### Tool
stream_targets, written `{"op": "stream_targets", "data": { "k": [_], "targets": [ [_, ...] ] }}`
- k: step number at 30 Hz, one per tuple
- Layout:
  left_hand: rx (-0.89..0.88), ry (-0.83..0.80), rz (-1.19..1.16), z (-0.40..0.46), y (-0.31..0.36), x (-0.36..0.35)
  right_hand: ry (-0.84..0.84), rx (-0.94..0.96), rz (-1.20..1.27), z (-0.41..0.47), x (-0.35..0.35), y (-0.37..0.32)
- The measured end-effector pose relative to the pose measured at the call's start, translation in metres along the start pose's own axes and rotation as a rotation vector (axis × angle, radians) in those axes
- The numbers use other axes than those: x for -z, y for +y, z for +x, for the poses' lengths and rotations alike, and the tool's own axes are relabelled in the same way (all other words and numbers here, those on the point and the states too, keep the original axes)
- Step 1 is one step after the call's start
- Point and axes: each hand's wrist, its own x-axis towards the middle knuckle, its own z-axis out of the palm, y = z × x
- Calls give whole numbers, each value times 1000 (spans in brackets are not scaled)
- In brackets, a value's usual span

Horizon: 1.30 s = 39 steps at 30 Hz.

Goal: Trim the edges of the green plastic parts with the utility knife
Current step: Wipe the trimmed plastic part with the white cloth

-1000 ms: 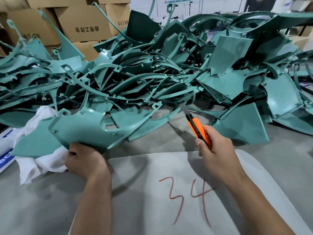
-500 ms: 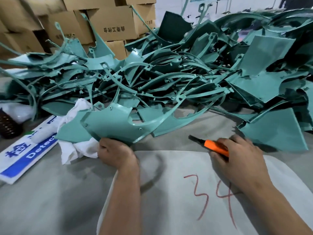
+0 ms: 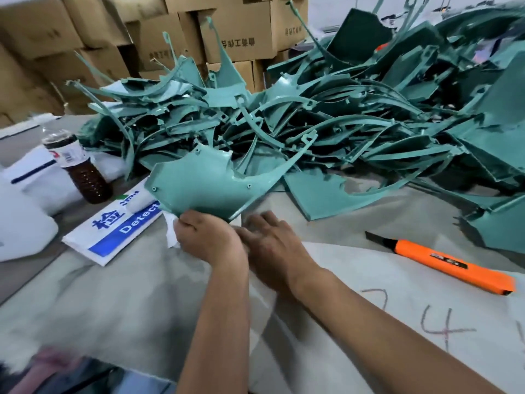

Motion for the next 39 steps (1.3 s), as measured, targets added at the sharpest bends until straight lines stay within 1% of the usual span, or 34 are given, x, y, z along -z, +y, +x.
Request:
{"op": "stream_targets", "data": {
  "k": [2,4,8,10,11,12,13,15,18,19,20,21,24,28,32,34,35,36,39],
  "targets": [
    [-38,35,35,9,7,3,8,45,30,23,-11,-19],
    [-59,75,31,23,11,7,-24,50,81,43,-17,-33],
    [-82,137,57,40,16,13,-135,-47,25,75,-14,-46],
    [-88,154,48,38,17,12,-185,-135,124,79,-4,-44],
    [-89,156,41,34,17,12,-167,-213,263,77,0,-40],
    [-87,161,26,32,16,11,-109,-321,466,74,3,-35],
    [-79,157,-2,29,16,9,-27,-440,694,69,8,-30],
    [-63,147,-49,23,14,5,144,-664,1056,64,17,-14],
    [-21,130,-29,12,8,-2,311,-918,1698,54,35,12],
    [16,108,-36,9,6,-5,383,-966,1864,46,41,21],
    [51,84,-36,5,2,-7,434,-990,1951,36,46,30],
    [80,60,-24,2,-2,-10,468,-1009,1970,25,51,39],
    [158,6,-15,-9,-14,-13,513,-976,1869,-12,62,60],
    [182,16,-42,-23,-27,-14,565,-1007,1477,-62,80,89],
    [155,-56,-53,-37,-38,-15,691,-1070,1271,-106,94,112],
    [154,-92,-68,-42,-42,-16,761,-999,1073,-124,94,125],
    [147,-117,-85,-42,-43,-17,743,-931,895,-131,92,130],
    [131,-131,-88,-40,-44,-19,648,-863,690,-136,90,134],
    [103,-155,-73,-32,-42,-21,113,-770,68,-134,85,124]
  ]
}}
